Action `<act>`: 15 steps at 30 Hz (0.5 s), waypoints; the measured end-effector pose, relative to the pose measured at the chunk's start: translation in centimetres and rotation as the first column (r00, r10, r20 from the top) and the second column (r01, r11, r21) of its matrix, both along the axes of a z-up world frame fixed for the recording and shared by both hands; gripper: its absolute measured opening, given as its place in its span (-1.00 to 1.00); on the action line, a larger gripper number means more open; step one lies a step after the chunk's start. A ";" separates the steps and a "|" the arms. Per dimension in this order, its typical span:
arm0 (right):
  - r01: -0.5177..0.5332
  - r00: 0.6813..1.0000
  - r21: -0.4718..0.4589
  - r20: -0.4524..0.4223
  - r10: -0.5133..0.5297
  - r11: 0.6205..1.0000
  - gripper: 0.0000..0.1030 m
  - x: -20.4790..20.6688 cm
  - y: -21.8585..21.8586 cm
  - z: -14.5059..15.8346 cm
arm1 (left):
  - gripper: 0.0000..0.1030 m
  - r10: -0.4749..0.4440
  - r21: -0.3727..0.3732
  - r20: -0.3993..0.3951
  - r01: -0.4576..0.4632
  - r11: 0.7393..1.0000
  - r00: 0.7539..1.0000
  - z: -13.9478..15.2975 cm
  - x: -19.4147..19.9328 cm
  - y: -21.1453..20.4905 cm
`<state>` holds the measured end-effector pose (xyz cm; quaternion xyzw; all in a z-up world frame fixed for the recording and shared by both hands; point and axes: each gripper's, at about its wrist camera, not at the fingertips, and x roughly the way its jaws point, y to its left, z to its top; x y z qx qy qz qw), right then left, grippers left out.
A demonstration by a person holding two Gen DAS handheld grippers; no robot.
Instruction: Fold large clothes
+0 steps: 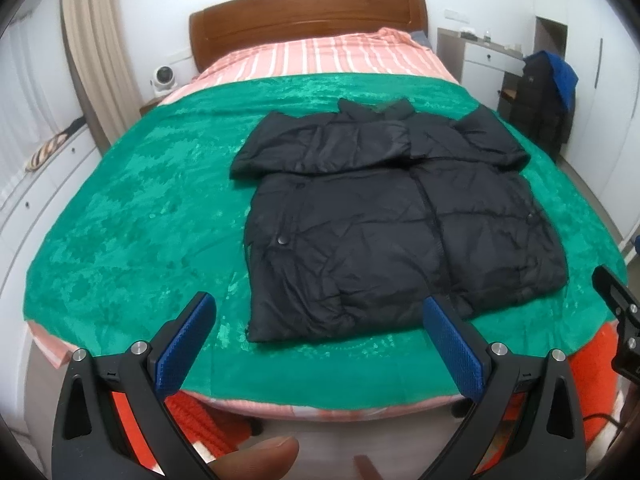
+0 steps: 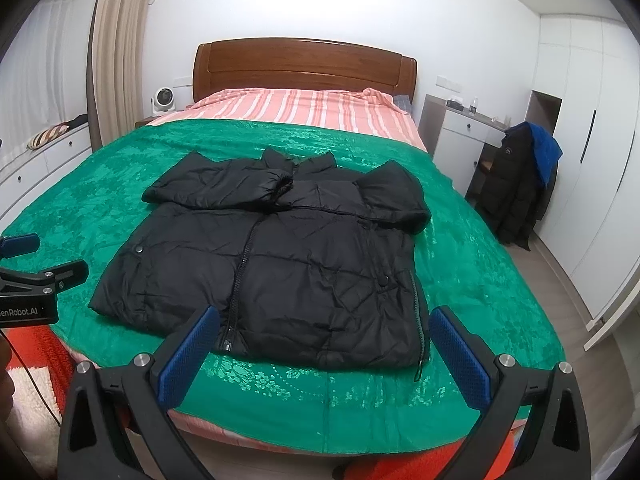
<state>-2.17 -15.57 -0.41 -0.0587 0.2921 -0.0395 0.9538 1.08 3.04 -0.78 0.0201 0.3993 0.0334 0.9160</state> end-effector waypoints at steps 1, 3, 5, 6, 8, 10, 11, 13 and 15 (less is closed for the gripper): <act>-0.001 1.000 0.001 -0.001 0.001 1.000 0.99 -0.1 -0.1 0.0 | 1.00 0.002 0.002 -0.002 -0.002 1.000 1.000 0.0 0.0 0.0; 0.000 1.000 0.002 -0.004 0.000 1.000 0.99 -0.1 -0.2 -0.2 | 1.00 0.003 0.006 -0.003 -0.003 1.000 1.000 -0.1 -0.1 0.1; 0.001 1.000 0.002 -0.007 -0.001 1.000 0.99 -0.1 -0.2 -0.2 | 1.00 0.005 0.009 -0.004 -0.005 1.000 1.000 -0.3 -0.1 0.0; 0.003 1.000 0.003 -0.008 -0.003 1.000 0.99 -0.1 -0.3 -0.3 | 1.00 0.005 0.010 -0.005 -0.005 1.000 1.000 -0.3 -0.1 0.0; 0.006 1.000 0.004 -0.010 -0.006 1.000 0.99 -0.1 -0.3 -0.4 | 1.00 0.007 0.012 -0.007 -0.007 1.000 1.000 -0.3 0.0 0.1; 0.009 1.000 0.004 -0.012 -0.009 1.000 0.99 -0.1 -0.4 -0.5 | 1.00 0.007 0.014 -0.010 -0.007 1.000 1.000 -0.4 0.0 0.1; 0.010 1.000 0.005 -0.013 -0.010 1.000 0.99 -0.1 -0.4 -0.5 | 1.00 0.008 0.016 -0.010 -0.008 1.000 1.000 -0.4 -0.1 0.1; 0.012 1.000 0.006 -0.016 -0.012 1.000 0.99 -0.1 -0.4 -0.6 | 1.00 0.009 0.019 -0.011 -0.009 1.000 1.000 -0.5 -0.1 0.1; 0.015 1.000 0.004 -0.019 -0.014 1.000 0.99 -0.1 -0.4 -0.6 | 1.00 0.009 0.020 -0.014 -0.008 1.000 1.000 -0.6 -0.1 0.1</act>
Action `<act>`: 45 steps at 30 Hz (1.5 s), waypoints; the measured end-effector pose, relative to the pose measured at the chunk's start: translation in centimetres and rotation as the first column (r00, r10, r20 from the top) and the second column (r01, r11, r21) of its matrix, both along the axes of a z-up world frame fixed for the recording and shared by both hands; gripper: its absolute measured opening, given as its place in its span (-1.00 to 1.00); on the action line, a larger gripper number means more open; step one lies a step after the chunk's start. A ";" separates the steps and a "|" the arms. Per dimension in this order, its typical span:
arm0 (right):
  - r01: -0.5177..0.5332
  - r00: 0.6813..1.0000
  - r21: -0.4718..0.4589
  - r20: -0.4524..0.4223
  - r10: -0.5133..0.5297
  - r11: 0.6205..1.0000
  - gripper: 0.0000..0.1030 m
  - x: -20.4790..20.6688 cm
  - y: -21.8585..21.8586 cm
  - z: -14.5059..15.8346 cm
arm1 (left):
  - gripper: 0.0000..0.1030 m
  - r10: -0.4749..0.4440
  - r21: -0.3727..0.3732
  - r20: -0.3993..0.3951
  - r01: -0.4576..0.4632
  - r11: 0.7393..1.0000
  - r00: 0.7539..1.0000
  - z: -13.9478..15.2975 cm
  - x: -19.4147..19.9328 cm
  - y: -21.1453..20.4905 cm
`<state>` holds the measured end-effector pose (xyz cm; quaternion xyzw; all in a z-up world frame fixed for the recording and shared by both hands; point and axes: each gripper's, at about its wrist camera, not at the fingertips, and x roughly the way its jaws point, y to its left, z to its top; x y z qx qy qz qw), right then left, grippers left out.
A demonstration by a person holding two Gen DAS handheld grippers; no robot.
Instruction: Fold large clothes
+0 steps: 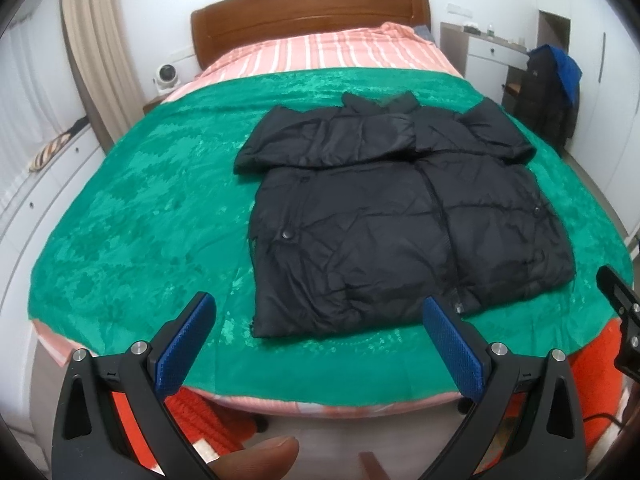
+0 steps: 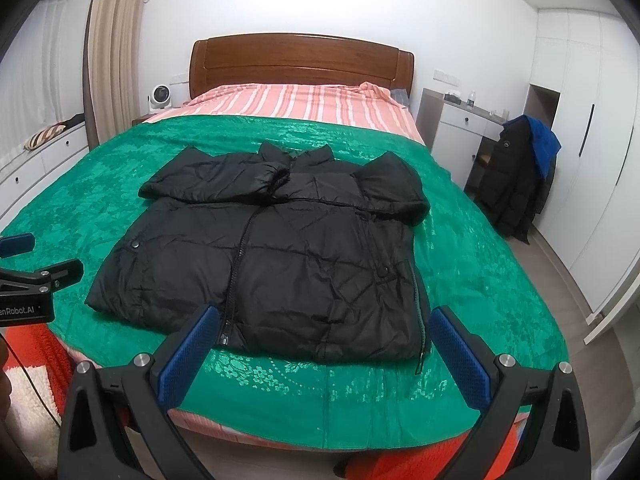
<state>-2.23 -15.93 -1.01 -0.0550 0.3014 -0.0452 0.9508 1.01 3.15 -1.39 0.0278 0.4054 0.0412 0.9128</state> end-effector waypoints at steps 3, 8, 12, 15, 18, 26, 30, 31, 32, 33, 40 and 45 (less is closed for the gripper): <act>0.004 1.000 -0.003 -0.001 -0.004 1.000 0.99 0.0 0.0 0.0 | 1.00 -0.002 0.000 -0.004 0.002 1.000 1.000 -0.1 0.0 0.0; 0.015 1.000 -0.007 -0.008 -0.015 1.000 0.99 0.2 -0.1 -0.1 | 1.00 -0.008 -0.003 -0.001 0.008 1.000 1.000 -0.1 -0.2 0.0; 0.028 0.999 -0.022 -0.020 -0.029 0.999 0.99 0.2 -0.1 -0.1 | 1.00 -0.005 -0.007 -0.012 0.005 1.000 1.000 -0.3 -0.1 0.0; 0.043 0.998 -0.026 -0.033 -0.044 0.999 0.99 0.3 -0.3 -0.4 | 1.00 -0.004 -0.010 -0.025 0.004 1.000 1.000 -0.4 0.1 -0.1; 0.055 0.997 -0.025 -0.048 -0.057 0.998 0.99 0.4 -0.7 -0.6 | 1.00 -0.007 -0.007 -0.019 0.007 1.000 1.000 -0.4 -0.1 -0.3; 0.077 0.995 -0.033 -0.056 -0.079 0.996 0.99 0.3 -1.1 -0.8 | 1.00 -0.014 0.002 -0.032 0.014 1.000 0.999 -0.8 0.1 -0.6; 0.085 0.994 -0.031 -0.066 -0.087 0.996 0.99 0.5 -1.3 -0.9 | 1.00 -0.013 0.003 -0.033 0.013 1.000 0.999 -0.9 0.2 -0.5; 0.086 0.994 -0.032 -0.067 -0.088 0.996 0.99 0.4 -1.3 -0.9 | 1.00 -0.012 0.002 -0.034 0.012 1.000 0.999 -1.0 0.2 -0.5; 0.086 0.994 -0.032 -0.068 -0.088 0.996 0.99 0.5 -1.3 -1.0 | 1.00 -0.011 0.001 -0.035 0.011 1.000 0.999 -1.0 0.2 -0.5; 0.085 0.994 -0.033 -0.069 -0.087 0.996 0.99 0.5 -1.3 -1.0 | 1.00 -0.010 0.001 -0.036 0.010 1.000 0.999 -1.0 0.2 -0.4; 0.086 0.993 -0.038 -0.078 -0.088 0.996 0.99 0.6 -1.1 -1.2 | 1.00 -0.012 0.001 -0.040 0.012 1.000 0.999 -1.3 0.2 -0.3; 0.086 0.993 -0.033 -0.084 -0.089 0.996 0.99 0.6 -1.2 -1.3 | 1.00 -0.013 0.001 -0.043 0.013 1.000 0.999 -1.4 0.2 -0.3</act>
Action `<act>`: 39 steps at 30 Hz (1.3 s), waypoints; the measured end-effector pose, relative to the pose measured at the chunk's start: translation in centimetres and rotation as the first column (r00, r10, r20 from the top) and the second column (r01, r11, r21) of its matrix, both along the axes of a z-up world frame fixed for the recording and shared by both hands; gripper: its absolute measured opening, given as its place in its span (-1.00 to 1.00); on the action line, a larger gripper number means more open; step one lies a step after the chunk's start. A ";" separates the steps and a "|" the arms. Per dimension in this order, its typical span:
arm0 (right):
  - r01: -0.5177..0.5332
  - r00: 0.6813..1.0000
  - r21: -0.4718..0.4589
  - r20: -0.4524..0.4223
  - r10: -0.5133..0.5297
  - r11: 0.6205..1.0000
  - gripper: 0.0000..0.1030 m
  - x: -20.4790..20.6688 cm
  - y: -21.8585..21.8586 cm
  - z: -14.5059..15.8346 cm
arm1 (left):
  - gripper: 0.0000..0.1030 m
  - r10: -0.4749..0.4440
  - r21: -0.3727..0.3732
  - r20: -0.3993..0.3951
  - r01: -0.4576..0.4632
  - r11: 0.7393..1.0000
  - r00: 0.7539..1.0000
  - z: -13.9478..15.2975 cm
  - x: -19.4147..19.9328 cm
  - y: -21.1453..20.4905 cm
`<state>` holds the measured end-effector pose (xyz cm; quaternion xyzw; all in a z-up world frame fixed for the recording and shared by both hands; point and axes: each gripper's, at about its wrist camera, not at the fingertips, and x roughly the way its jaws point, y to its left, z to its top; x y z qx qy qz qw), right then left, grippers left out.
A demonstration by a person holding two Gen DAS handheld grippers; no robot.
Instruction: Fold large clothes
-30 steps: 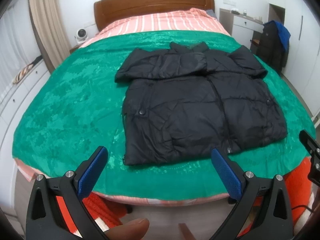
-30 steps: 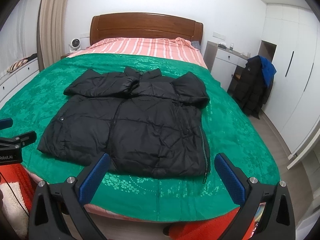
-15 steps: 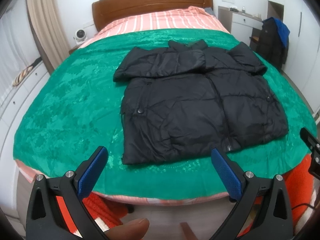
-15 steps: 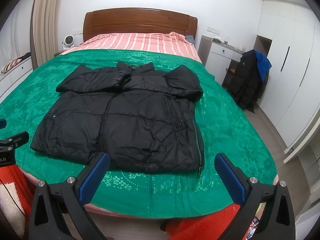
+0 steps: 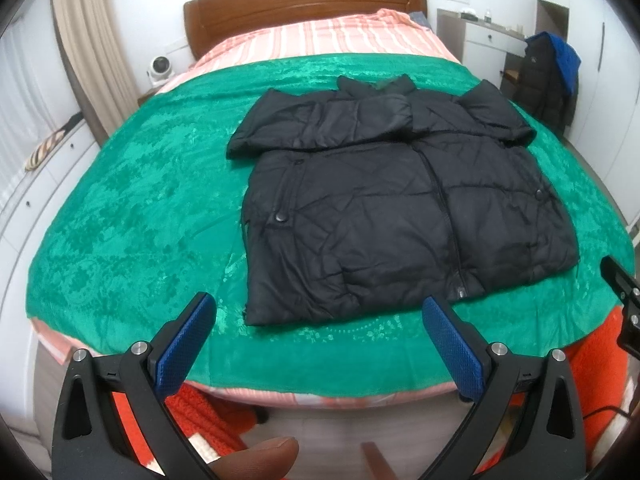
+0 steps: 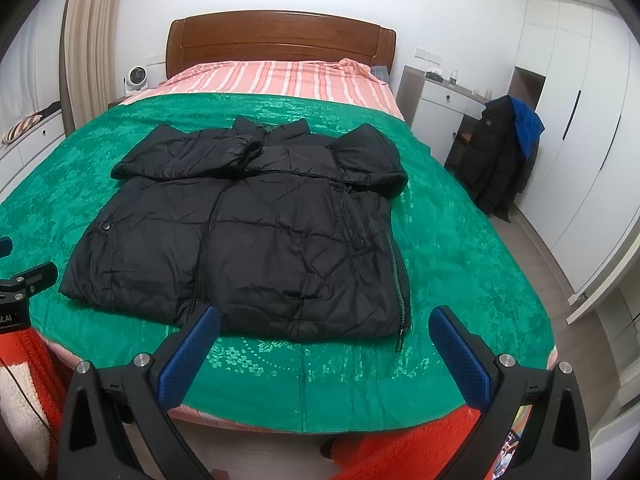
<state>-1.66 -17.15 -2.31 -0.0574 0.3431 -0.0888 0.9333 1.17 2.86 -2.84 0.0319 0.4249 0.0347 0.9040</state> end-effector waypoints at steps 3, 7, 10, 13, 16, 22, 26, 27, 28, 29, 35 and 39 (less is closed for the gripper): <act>0.003 1.000 0.006 -0.004 -0.003 1.000 0.99 0.0 -0.1 -0.1 | 1.00 -0.003 0.001 -0.002 0.003 1.000 1.000 -0.1 0.0 0.0; 0.005 1.000 0.015 -0.007 -0.005 1.000 0.99 0.0 -0.3 -0.2 | 1.00 -0.005 0.001 -0.005 0.005 1.000 1.000 -0.2 0.0 0.0; 0.009 1.000 0.027 -0.009 -0.008 1.000 0.99 0.1 -0.4 -0.2 | 1.00 -0.007 0.004 -0.007 0.008 1.000 1.000 -0.3 0.0 -0.1; 0.011 1.000 0.036 -0.012 -0.011 0.999 0.99 0.2 -0.5 -0.3 | 1.00 -0.008 0.005 -0.009 0.008 1.000 1.000 -0.4 0.0 -0.2; 0.013 1.000 0.046 -0.020 -0.012 0.999 0.99 0.3 -0.6 -0.4 | 1.00 -0.008 0.004 -0.007 0.008 1.000 1.000 -0.3 0.0 -0.2; 0.012 1.000 0.053 -0.027 -0.011 0.998 0.99 0.4 -0.6 -0.5 | 1.00 -0.009 0.004 -0.011 0.009 1.000 1.000 -0.4 0.0 -0.2; 0.012 1.000 0.054 -0.026 -0.010 0.998 0.99 0.4 -0.6 -0.6 | 1.00 -0.010 0.004 -0.010 0.010 1.000 1.000 -0.5 0.0 -0.2; 0.012 1.000 0.055 -0.027 -0.011 0.998 0.99 0.4 -0.6 -0.6 | 1.00 -0.012 0.005 -0.011 0.012 1.000 1.000 -0.5 0.0 -0.3; 0.013 1.000 0.055 -0.029 -0.011 0.998 0.99 0.4 -0.6 -0.6 | 1.00 -0.013 0.006 -0.012 0.013 1.000 1.000 -0.6 0.0 -0.3; 0.013 0.999 0.056 -0.030 -0.011 0.998 0.99 0.4 -0.6 -0.7 | 1.00 -0.015 0.007 -0.013 0.015 1.000 1.000 -0.6 0.0 -0.3; -0.014 1.000 0.093 -0.025 0.017 0.996 0.99 1.1 -1.8 -1.0 | 1.00 -0.022 -0.006 -0.038 0.022 1.000 0.999 -1.3 1.1 0.7; 0.027 1.000 0.219 -0.015 -0.024 0.975 0.99 3.3 -7.8 -2.6 | 0.99 0.021 -0.189 -0.158 -0.051 0.981 0.987 -4.8 5.2 6.8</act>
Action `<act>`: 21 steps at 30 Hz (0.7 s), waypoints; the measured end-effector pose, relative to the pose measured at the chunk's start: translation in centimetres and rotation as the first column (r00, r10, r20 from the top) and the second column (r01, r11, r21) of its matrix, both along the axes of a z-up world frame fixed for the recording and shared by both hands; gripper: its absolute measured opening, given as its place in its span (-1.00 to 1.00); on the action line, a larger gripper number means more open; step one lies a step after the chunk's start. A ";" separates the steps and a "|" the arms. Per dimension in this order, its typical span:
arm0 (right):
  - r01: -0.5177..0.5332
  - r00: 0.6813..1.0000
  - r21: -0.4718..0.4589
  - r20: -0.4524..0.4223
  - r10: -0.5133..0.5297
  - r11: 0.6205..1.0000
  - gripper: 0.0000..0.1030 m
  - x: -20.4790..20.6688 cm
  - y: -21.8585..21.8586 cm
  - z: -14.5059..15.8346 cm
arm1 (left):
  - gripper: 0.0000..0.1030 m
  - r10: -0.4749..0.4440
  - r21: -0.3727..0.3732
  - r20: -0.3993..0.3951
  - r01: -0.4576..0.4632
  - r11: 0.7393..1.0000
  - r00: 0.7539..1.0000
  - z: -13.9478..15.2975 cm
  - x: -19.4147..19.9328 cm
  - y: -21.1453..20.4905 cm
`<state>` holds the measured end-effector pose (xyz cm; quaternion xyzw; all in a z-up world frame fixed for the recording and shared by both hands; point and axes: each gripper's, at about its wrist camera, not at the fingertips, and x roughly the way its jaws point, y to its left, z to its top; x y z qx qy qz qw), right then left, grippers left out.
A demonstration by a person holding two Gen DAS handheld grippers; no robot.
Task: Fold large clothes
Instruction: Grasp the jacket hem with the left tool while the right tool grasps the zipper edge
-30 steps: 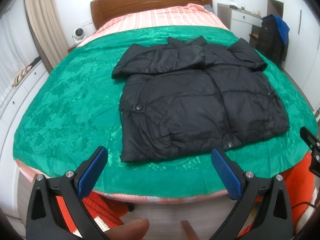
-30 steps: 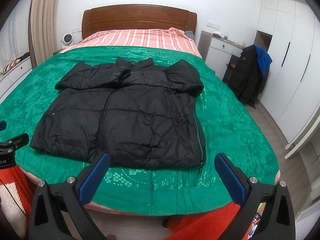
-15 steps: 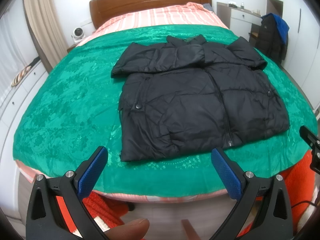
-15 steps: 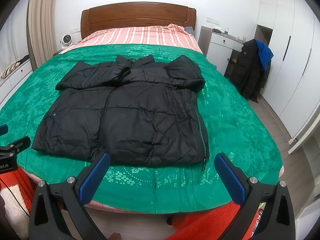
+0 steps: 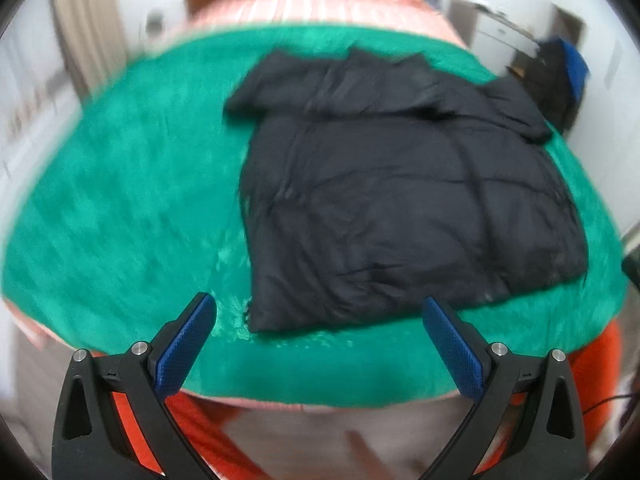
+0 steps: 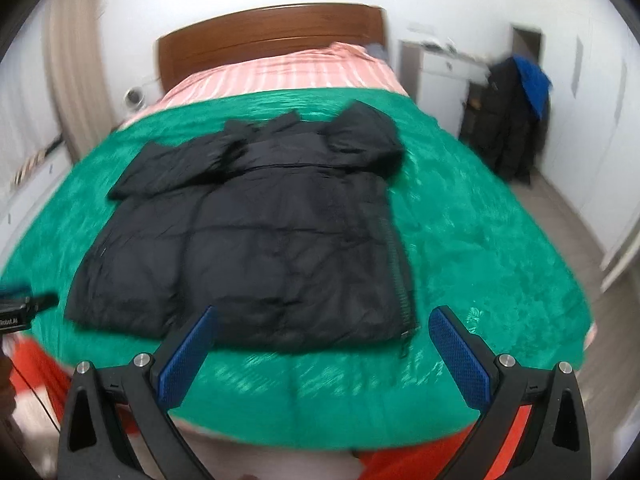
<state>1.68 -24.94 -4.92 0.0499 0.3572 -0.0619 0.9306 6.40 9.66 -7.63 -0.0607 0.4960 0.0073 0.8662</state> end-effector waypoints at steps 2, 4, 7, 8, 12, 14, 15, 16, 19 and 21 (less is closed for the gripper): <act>0.025 0.999 0.061 -0.042 -0.022 0.998 0.99 2.0 -3.4 -1.9 | 0.99 0.027 -0.141 -0.112 -0.043 0.989 0.993 -3.3 2.7 3.8; 0.019 0.992 0.129 -0.127 -0.003 0.992 0.99 4.4 -6.1 -4.7 | 0.98 0.018 -0.236 -0.184 -0.062 0.970 0.983 -6.1 4.7 6.4; 0.003 0.971 0.245 -0.231 0.055 0.970 0.98 7.1 -8.2 -8.5 | 0.98 -0.019 -0.294 -0.213 -0.046 0.955 0.977 -8.6 6.1 7.5; 0.019 0.962 0.286 -0.267 0.061 0.958 0.92 7.7 -8.6 -9.8 | 0.98 -0.029 -0.289 -0.206 -0.032 0.957 0.978 -8.9 6.3 7.4; -0.032 0.959 0.319 -0.258 0.119 0.947 -0.21 8.1 -7.5 -10.2 | -0.35 -0.076 -0.228 -0.151 0.040 0.973 0.986 -8.6 6.2 5.7; -0.058 0.962 0.316 -0.237 0.138 0.947 -0.52 7.7 -6.5 -9.0 | -0.69 -0.079 -0.232 -0.154 0.042 0.972 0.985 -7.7 6.1 5.1; -0.066 0.962 0.286 -0.236 0.136 0.956 -0.56 7.5 -5.9 -8.2 | -0.72 -0.081 -0.212 -0.145 0.049 0.976 0.986 -7.1 5.9 4.9; -0.084 0.963 0.259 -0.228 0.145 0.962 -0.58 7.0 -5.4 -7.2 | -0.74 -0.083 -0.195 -0.128 0.057 0.979 0.988 -6.2 5.4 4.9; -0.111 0.963 0.266 -0.208 0.169 0.958 -0.59 4.9 -4.4 -4.9 | -0.74 -0.086 -0.170 -0.093 0.070 0.983 0.992 -4.0 3.5 5.6; -0.113 0.961 0.272 -0.215 0.175 0.956 -0.59 2.8 -4.2 -4.5 | -0.74 -0.098 -0.155 -0.102 0.082 0.985 0.990 -3.6 2.1 6.0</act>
